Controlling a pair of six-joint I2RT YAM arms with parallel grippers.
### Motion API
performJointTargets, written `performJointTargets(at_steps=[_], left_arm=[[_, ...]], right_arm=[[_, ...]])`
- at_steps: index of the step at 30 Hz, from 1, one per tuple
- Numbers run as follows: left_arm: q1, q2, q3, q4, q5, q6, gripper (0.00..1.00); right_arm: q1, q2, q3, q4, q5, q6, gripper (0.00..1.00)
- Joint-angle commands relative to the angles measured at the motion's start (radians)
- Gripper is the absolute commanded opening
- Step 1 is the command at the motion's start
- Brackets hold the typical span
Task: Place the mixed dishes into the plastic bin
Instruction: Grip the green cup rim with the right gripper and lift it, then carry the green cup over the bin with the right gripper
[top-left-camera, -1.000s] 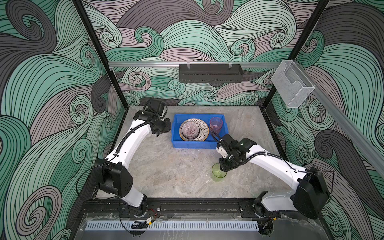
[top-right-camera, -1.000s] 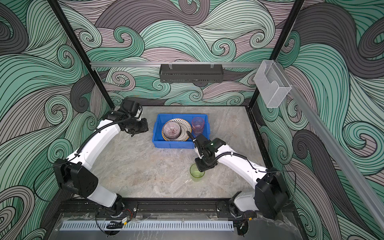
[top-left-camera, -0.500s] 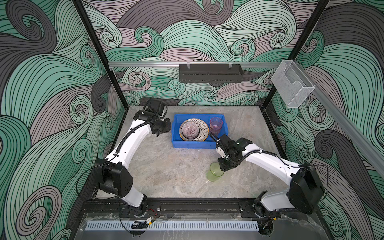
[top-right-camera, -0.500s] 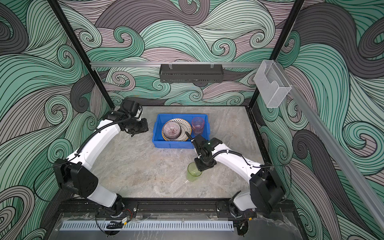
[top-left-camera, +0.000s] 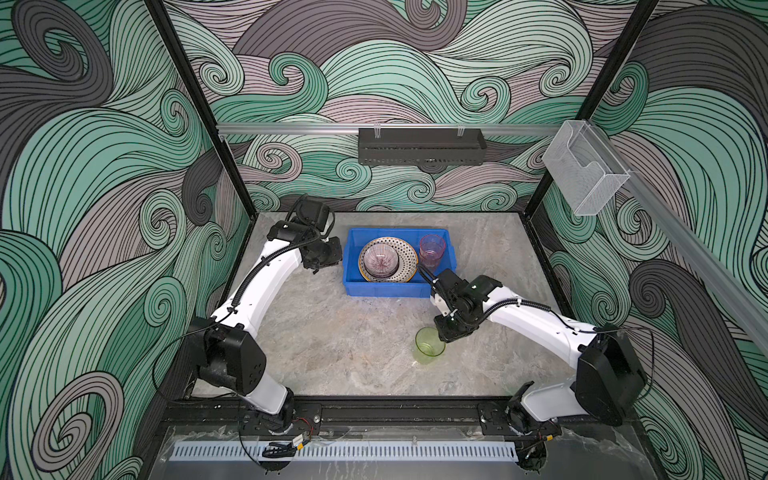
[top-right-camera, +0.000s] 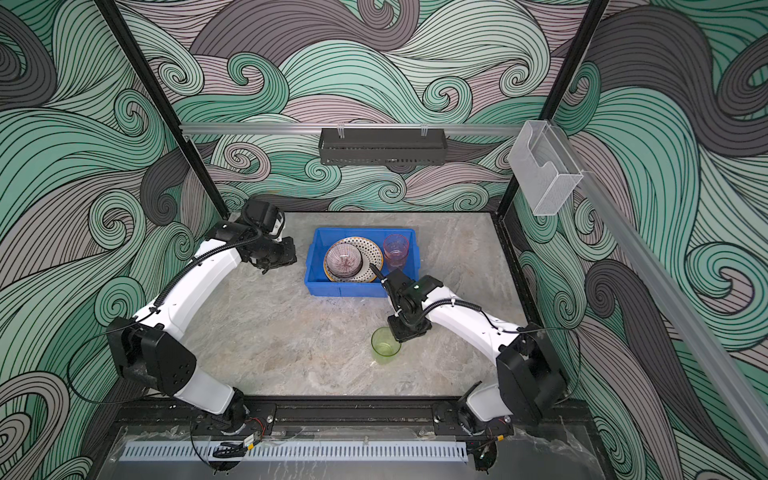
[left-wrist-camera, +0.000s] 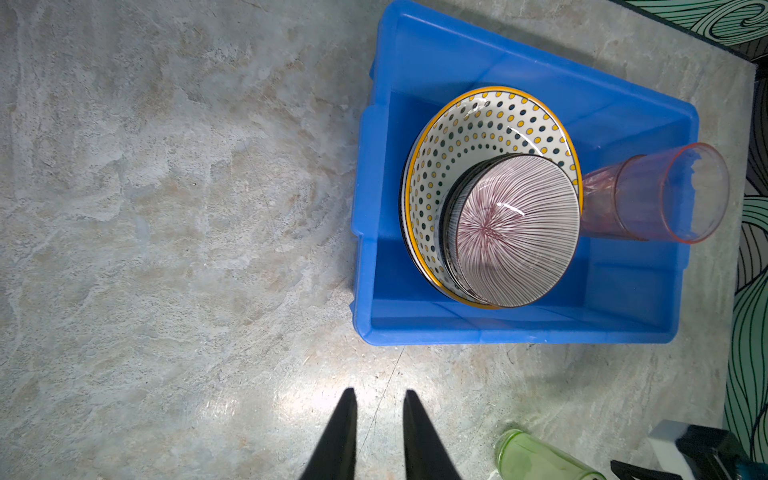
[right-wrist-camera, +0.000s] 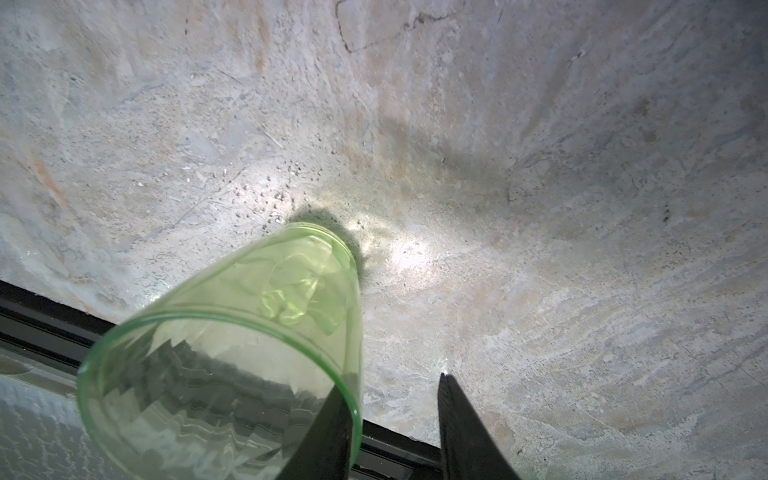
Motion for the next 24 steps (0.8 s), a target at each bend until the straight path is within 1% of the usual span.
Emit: performJointTargets(at_steps=[1, 9, 12, 16, 20, 24], left_arm=[[0.010, -0.027, -0.010, 0.003, -0.011, -0.011, 0.24], [0.011, -0.032, -0.013, 0.000, -0.022, -0.007, 0.24], [0.012, -0.033, -0.017, 0.003, -0.022, -0.007, 0.24], [0.012, -0.031, -0.018, 0.001, -0.025, -0.007, 0.24], [0.014, -0.035, -0.017, 0.004, -0.025, -0.010, 0.24], [0.014, -0.040, -0.019, 0.003, -0.025, -0.009, 0.24]], right_arm=[[0.013, 0.020, 0.008, 0.042, -0.032, 0.041, 0.35], [0.027, 0.056, 0.025, 0.048, -0.028, 0.056, 0.18], [0.027, 0.058, 0.050, 0.019, 0.006, 0.043, 0.09], [0.027, 0.045, 0.096, -0.008, 0.042, 0.030, 0.01], [0.022, 0.015, 0.138, -0.010, 0.104, 0.034, 0.00], [-0.007, -0.004, 0.186, -0.015, 0.150, 0.043, 0.00]])
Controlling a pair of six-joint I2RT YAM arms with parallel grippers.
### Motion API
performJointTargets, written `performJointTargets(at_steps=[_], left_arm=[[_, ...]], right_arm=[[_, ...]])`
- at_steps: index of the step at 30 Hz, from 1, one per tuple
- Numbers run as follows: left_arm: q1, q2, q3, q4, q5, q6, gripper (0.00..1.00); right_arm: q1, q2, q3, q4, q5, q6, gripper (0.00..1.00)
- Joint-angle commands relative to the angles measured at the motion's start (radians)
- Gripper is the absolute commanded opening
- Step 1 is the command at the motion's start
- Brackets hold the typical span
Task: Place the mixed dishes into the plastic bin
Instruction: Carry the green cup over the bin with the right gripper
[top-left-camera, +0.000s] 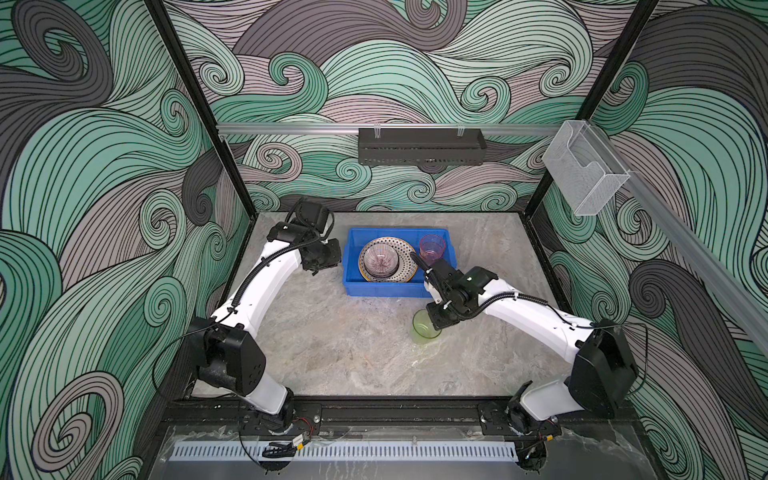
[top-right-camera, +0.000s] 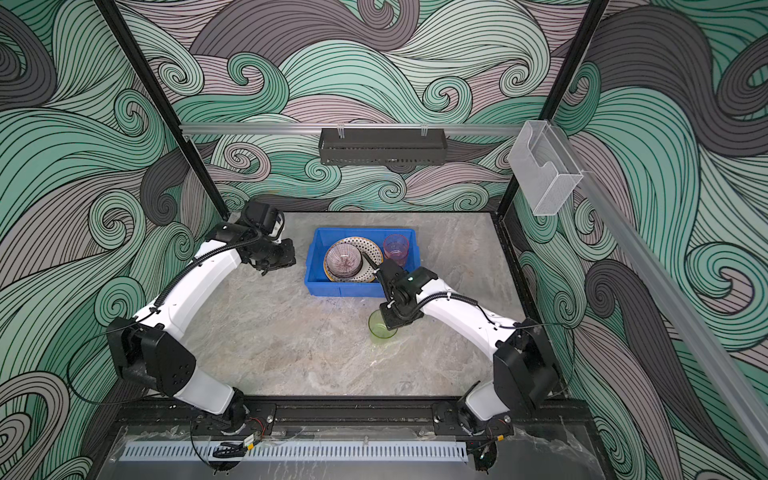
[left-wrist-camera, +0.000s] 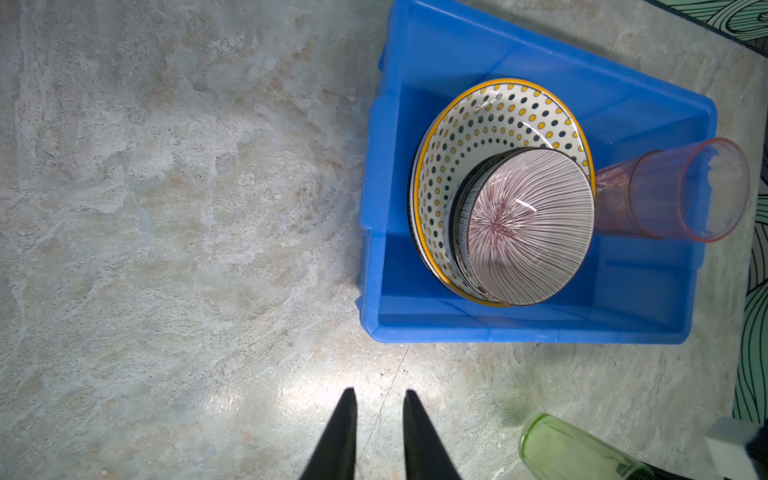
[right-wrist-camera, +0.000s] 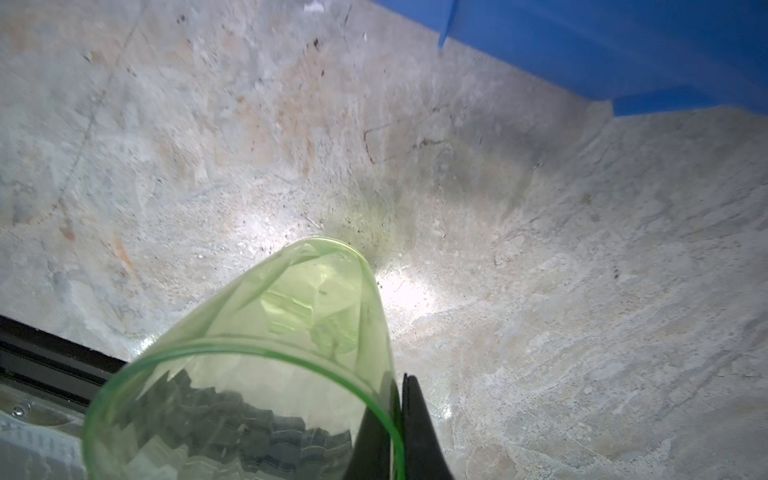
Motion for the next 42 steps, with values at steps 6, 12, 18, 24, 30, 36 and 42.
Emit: performJointTargets(at_steps=[6, 12, 18, 24, 30, 36, 42], left_arm=[[0.014, -0.051, -0.012, 0.010, -0.030, -0.009, 0.24], [0.019, -0.062, -0.031, 0.036, -0.038, -0.006, 0.24], [0.025, -0.053, -0.025, 0.048, -0.039, 0.002, 0.24], [0.033, -0.039, -0.010, 0.047, -0.042, 0.013, 0.24], [0.048, -0.043, -0.008, 0.046, -0.064, 0.015, 0.24], [0.067, -0.041, -0.007, 0.050, -0.070, 0.021, 0.24], [0.087, -0.028, 0.003, 0.056, -0.069, 0.028, 0.24]], right_arm=[[-0.113, -0.058, 0.111, -0.032, 0.086, 0.012, 0.00], [-0.203, -0.074, 0.193, -0.032, 0.092, -0.012, 0.00], [-0.263, -0.049, 0.300, -0.040, 0.113, -0.067, 0.00], [-0.309, 0.029, 0.431, -0.054, 0.125, -0.113, 0.00], [-0.325, 0.146, 0.591, -0.099, 0.117, -0.148, 0.00], [-0.330, 0.254, 0.718, -0.142, 0.128, -0.171, 0.00], [-0.334, 0.338, 0.809, -0.170, 0.157, -0.187, 0.00]])
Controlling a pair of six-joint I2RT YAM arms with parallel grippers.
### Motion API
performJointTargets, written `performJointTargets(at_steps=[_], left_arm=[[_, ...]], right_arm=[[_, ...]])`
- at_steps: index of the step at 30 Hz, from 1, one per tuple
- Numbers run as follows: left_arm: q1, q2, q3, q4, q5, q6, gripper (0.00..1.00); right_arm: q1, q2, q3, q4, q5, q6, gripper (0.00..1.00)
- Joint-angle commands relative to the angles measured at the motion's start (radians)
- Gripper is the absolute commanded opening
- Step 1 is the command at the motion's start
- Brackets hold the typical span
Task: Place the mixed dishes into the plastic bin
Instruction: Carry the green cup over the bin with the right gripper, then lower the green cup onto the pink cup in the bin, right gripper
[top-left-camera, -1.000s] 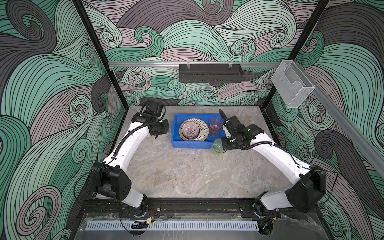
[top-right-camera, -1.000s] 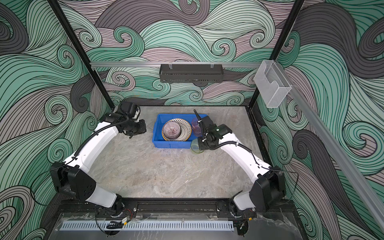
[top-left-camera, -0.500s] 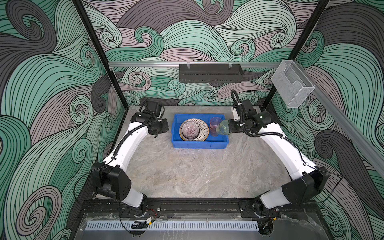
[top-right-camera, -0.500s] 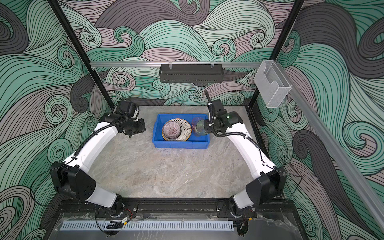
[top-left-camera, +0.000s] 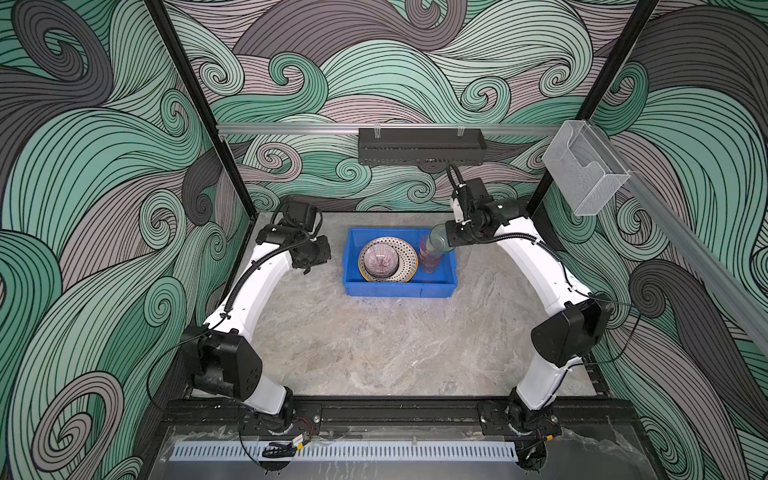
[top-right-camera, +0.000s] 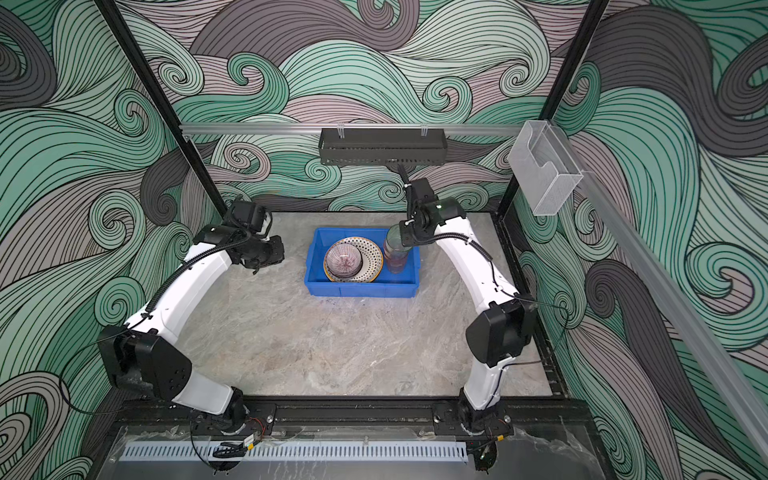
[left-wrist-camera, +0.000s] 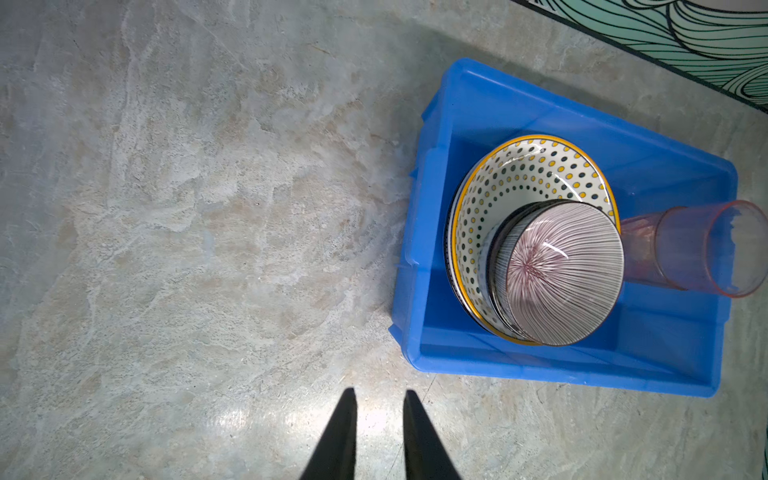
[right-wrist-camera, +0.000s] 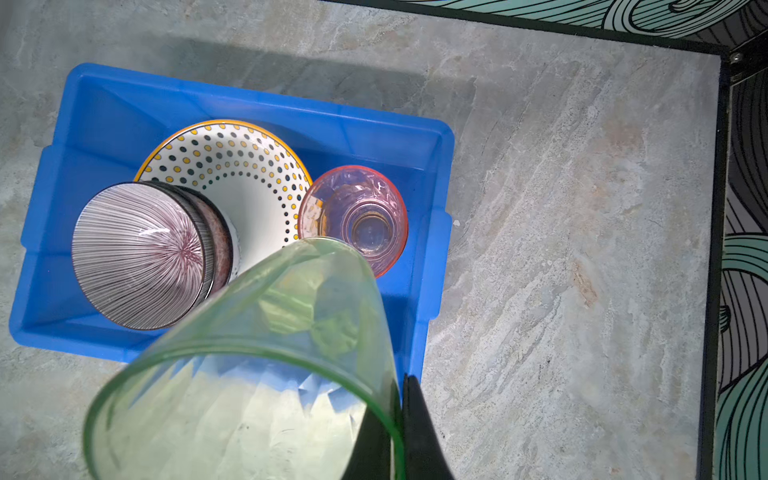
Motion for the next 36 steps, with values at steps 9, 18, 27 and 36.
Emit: performJointTargets(at_steps=[9, 18, 27, 36], left_arm=[[0.030, 0.043, 0.059, 0.018, -0.008, 0.029, 0.24], [0.040, 0.073, 0.074, 0.036, 0.000, 0.026, 0.24], [0.046, 0.112, 0.091, 0.038, 0.005, 0.023, 0.24], [0.054, 0.151, 0.116, 0.028, 0.006, 0.021, 0.24]], right_arm=[[-0.029, 0.097, 0.112, -0.038, 0.056, -0.029, 0.00], [-0.043, 0.185, 0.190, -0.038, 0.039, -0.026, 0.00], [-0.053, 0.252, 0.221, -0.037, 0.034, -0.028, 0.00], [-0.055, 0.315, 0.278, -0.058, -0.003, -0.025, 0.00]])
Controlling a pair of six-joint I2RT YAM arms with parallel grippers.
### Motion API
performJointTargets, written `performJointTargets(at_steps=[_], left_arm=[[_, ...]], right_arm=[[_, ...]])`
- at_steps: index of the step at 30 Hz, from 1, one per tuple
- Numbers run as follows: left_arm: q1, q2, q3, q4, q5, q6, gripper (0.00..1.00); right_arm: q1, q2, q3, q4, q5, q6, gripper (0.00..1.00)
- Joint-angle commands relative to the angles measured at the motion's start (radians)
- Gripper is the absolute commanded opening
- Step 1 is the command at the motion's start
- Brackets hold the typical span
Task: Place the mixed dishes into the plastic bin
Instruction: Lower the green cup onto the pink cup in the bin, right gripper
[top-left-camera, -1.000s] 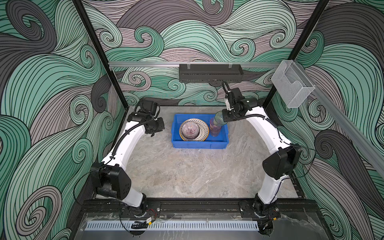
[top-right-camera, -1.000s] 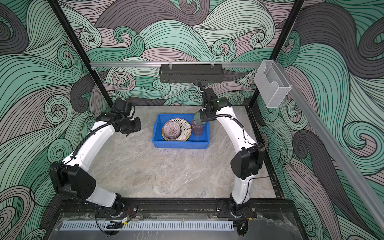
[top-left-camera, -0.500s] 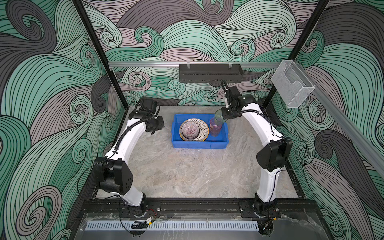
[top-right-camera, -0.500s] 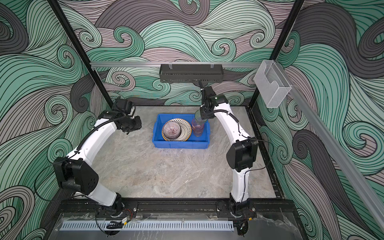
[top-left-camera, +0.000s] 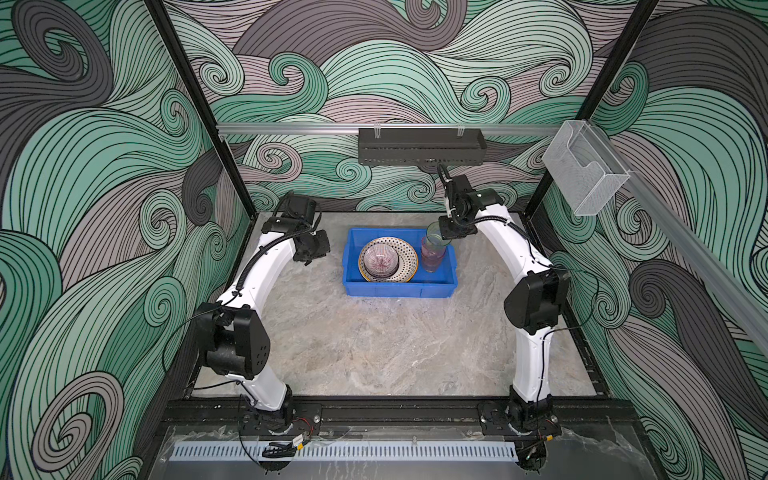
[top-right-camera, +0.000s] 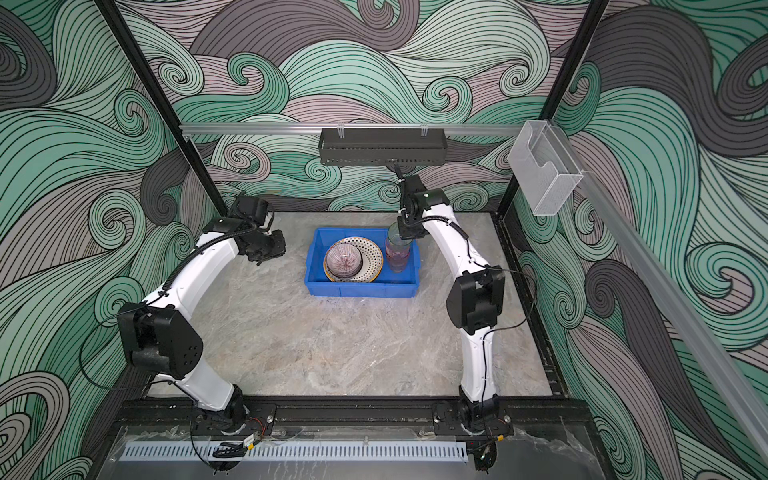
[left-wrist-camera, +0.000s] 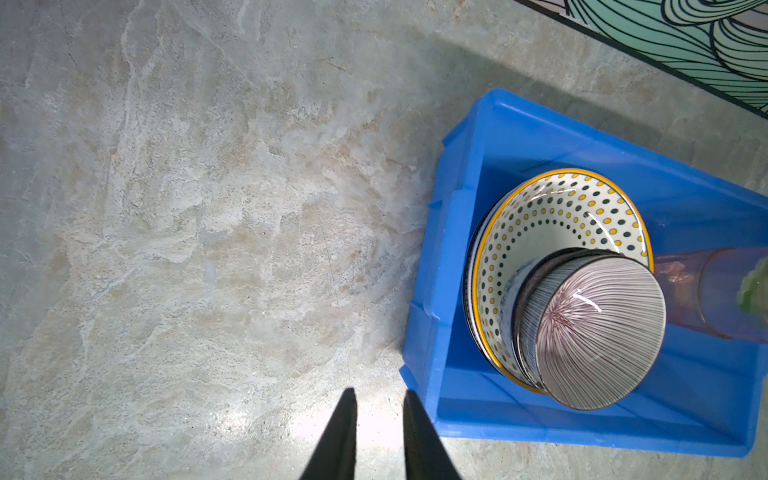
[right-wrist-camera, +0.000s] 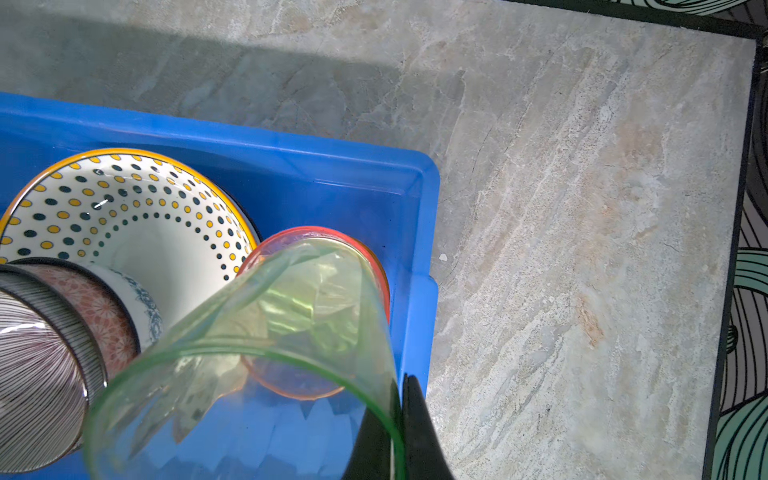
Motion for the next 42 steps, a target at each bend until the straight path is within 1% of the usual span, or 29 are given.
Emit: performJointTargets(at_steps=[1, 11, 16, 24, 30, 32, 36, 39, 42], left_arm=[[0.016, 0.016, 0.045, -0.011, 0.003, 0.005, 0.24], [0.029, 0.048, 0.070, -0.033, 0.008, 0.005, 0.24], [0.032, 0.072, 0.097, -0.051, 0.017, 0.005, 0.24], [0.037, 0.106, 0.141, -0.098, 0.034, 0.006, 0.24], [0.042, 0.116, 0.143, -0.098, 0.038, 0.008, 0.24], [0.043, 0.120, 0.144, -0.099, 0.038, 0.007, 0.24], [0.046, 0.124, 0.146, -0.098, 0.044, 0.007, 0.24], [0.048, 0.129, 0.146, -0.098, 0.053, 0.006, 0.24], [0.050, 0.134, 0.153, -0.102, 0.064, 0.007, 0.24]], right_arm=[[-0.005, 0.022, 0.044, -0.018, -0.019, -0.005, 0.00], [-0.005, 0.076, 0.082, -0.054, -0.021, -0.005, 0.00], [-0.005, 0.086, 0.088, -0.060, 0.010, -0.022, 0.00], [-0.005, 0.156, 0.181, -0.098, 0.069, -0.042, 0.00], [-0.007, 0.202, 0.254, -0.106, 0.087, -0.057, 0.00], [-0.007, 0.219, 0.277, -0.121, 0.088, -0.060, 0.03], [-0.007, 0.237, 0.297, -0.151, 0.057, -0.060, 0.05], [-0.007, 0.240, 0.296, -0.164, 0.024, -0.062, 0.10], [-0.011, 0.243, 0.300, -0.179, 0.018, -0.059, 0.12]])
